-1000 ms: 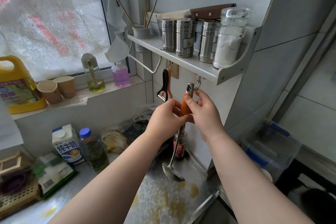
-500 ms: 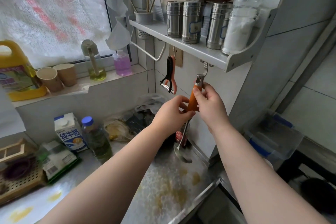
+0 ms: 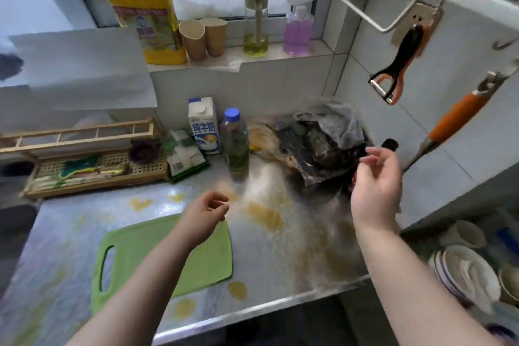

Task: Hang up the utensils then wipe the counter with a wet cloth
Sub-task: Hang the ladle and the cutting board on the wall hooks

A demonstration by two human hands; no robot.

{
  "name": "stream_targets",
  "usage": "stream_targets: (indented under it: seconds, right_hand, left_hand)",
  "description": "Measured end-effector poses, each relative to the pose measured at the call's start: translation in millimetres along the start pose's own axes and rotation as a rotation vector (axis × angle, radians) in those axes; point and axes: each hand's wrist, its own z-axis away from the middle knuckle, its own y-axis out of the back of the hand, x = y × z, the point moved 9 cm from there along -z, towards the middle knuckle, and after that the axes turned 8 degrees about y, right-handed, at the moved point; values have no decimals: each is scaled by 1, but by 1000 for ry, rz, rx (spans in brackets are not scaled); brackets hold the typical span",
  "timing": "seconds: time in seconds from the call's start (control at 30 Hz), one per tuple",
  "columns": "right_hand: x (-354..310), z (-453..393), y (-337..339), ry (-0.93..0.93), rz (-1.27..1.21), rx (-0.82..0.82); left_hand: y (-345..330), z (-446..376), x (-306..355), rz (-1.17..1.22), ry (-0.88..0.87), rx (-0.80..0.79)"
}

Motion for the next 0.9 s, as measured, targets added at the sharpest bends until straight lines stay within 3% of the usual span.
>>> stream_targets:
  seconds: [0.2, 0.4, 0.63, 0.9]
  right_hand:
    - [82, 120, -162, -301, 221, -894]
    - [118, 239, -244, -335, 441, -1378]
    - [138, 294, -267, -220, 776, -1681]
    - [143, 292, -276, -208, 853, -1776]
  left_hand:
    - [58, 13, -110, 67, 219, 93]
    - [102, 17, -192, -11, 377, 140]
    - [124, 6, -276, -257, 682, 129]
    - [124, -4, -307, -31, 793, 123]
